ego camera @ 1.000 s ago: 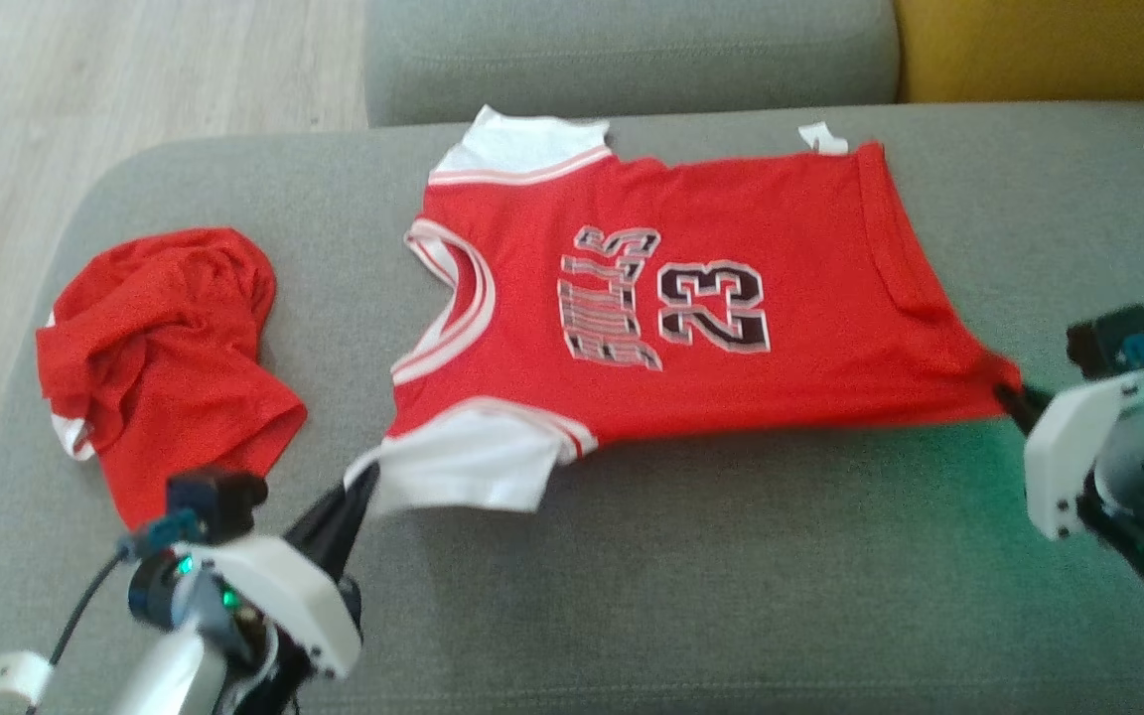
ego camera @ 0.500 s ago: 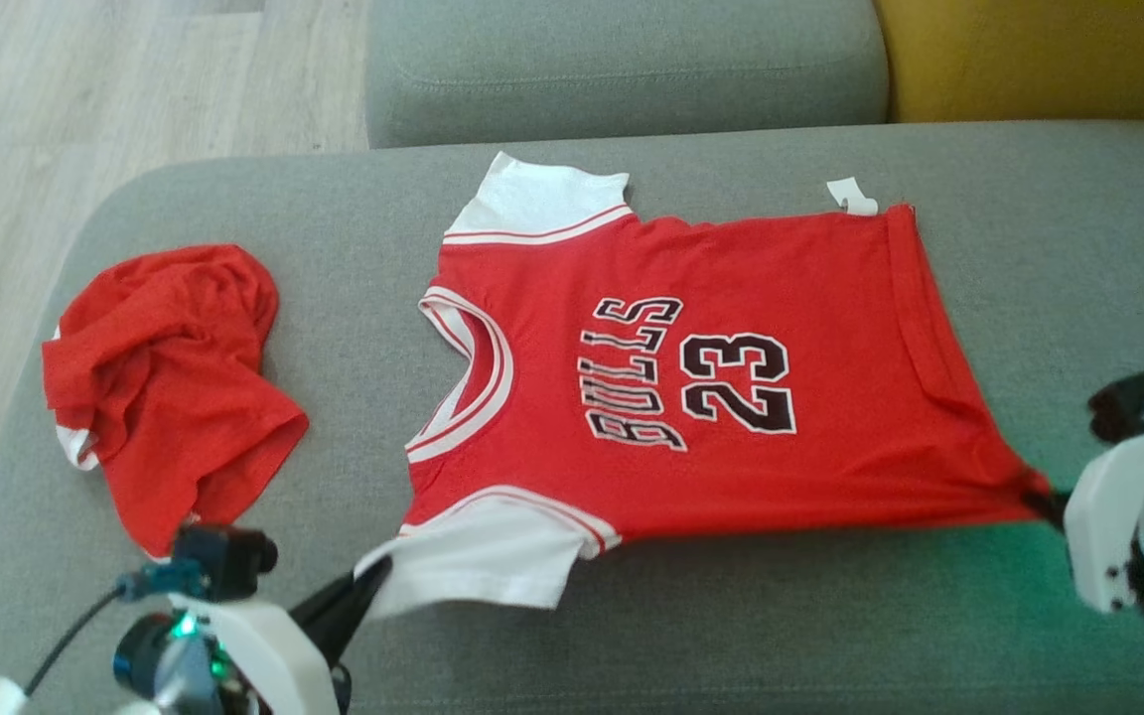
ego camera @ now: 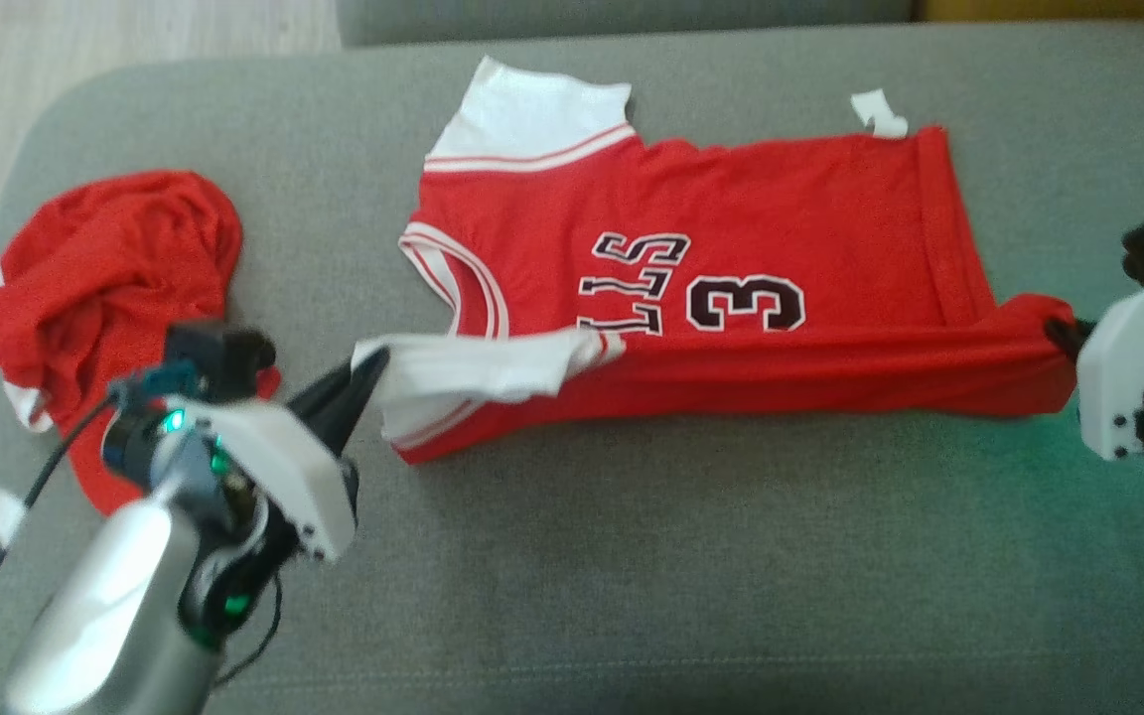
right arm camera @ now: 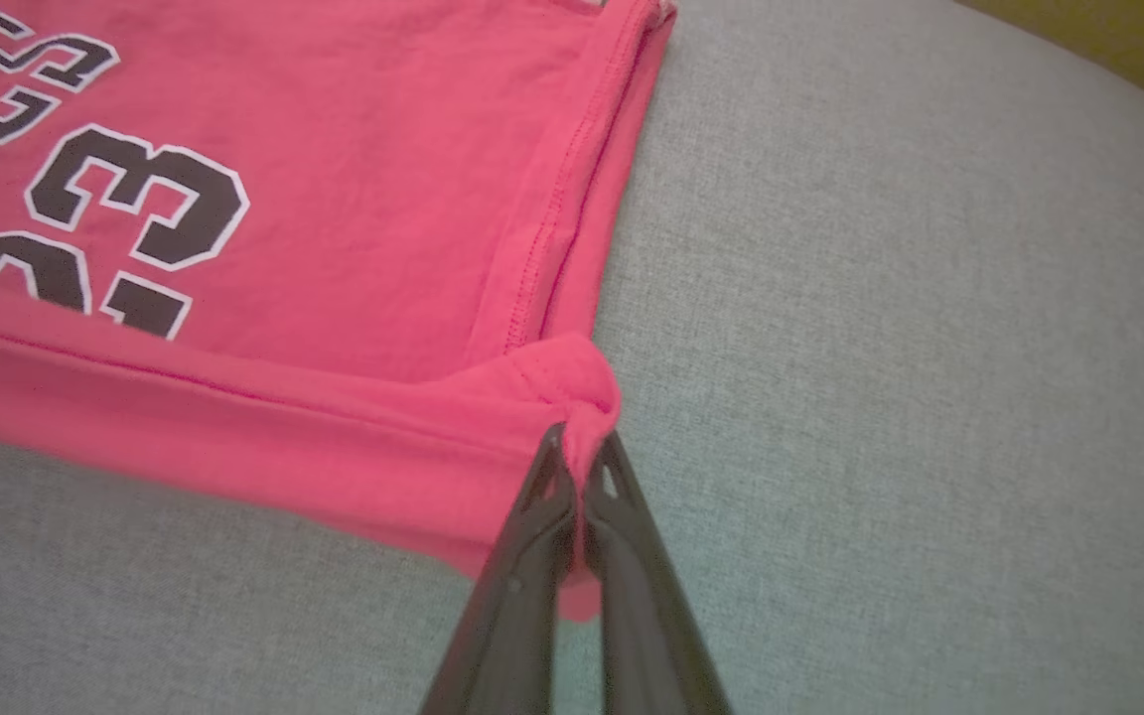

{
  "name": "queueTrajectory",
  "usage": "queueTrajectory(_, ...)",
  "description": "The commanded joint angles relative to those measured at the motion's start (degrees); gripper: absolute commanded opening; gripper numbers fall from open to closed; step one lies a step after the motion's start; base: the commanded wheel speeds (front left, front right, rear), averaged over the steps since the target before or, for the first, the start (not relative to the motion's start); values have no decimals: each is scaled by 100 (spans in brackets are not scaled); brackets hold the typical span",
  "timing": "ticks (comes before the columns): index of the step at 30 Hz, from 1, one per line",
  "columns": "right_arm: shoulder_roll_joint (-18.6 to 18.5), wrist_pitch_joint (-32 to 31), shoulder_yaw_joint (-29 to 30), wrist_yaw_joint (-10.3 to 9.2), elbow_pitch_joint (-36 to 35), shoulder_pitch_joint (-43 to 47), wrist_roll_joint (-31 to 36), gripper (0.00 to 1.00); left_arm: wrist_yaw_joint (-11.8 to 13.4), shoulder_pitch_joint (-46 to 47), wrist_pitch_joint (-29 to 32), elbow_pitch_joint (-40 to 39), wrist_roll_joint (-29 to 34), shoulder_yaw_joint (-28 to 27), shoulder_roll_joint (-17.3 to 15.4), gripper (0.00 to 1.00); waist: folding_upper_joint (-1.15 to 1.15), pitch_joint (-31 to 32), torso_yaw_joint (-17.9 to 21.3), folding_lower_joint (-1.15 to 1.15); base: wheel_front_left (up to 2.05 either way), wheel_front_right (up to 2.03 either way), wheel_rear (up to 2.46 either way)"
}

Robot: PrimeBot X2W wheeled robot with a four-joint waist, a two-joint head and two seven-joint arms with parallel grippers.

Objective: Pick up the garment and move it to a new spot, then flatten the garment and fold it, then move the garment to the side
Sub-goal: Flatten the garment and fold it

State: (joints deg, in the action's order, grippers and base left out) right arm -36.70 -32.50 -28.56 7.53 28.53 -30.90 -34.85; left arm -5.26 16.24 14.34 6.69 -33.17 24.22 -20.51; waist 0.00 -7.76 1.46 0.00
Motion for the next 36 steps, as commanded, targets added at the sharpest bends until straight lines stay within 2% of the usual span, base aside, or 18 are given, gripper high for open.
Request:
queueTrajectory(1,-101,-33,35,-4,-89,-121,99,0,-36,397,-96,-66,56,-217,-93,0,0,-167,-8,0,0,0,0)
queueTrajectory(10,153,0,-73,-4,169,-411,474,0,-147,1263,-460,1084,273,176,207,0,0,-540,18,0,0,0,0)
queueTrajectory(17,363,322,-93,-4,446,-634,649,0,-180,1785,-829,1902,456,427,411,0,0,-729,70,0,0,0,0)
queueTrajectory(18,397,431,-87,-4,470,-668,682,16,-170,1859,-905,2017,496,436,430,15,0,-743,78,0,0,0,0)
queueTrajectory(19,441,532,-48,-4,521,-694,694,100,-145,1926,-994,2127,533,434,453,88,0,-751,89,0,0,0,0)
queueTrajectory(20,486,628,-16,-4,568,-716,703,100,-130,1981,-1082,2231,553,431,485,100,0,-751,100,0,0,0,0)
queueTrajectory(23,587,1051,120,-4,646,-795,758,100,-66,2085,-1404,2471,536,359,606,100,0,-710,132,0,0,0,0)
queueTrajectory(29,852,2406,620,-4,577,-723,870,100,219,2059,-2394,2569,320,-51,879,100,0,-462,180,0,0,0,0)
queueTrajectory(33,1132,3405,1171,-4,383,-484,1070,100,474,1781,-2843,2302,166,-438,1054,100,0,-205,235,0,0,0,0)
queueTrajectory(36,1426,4035,1647,-4,110,-160,1224,100,742,1344,-2925,1742,259,-798,1229,100,0,-8,273,0,0,0,0)
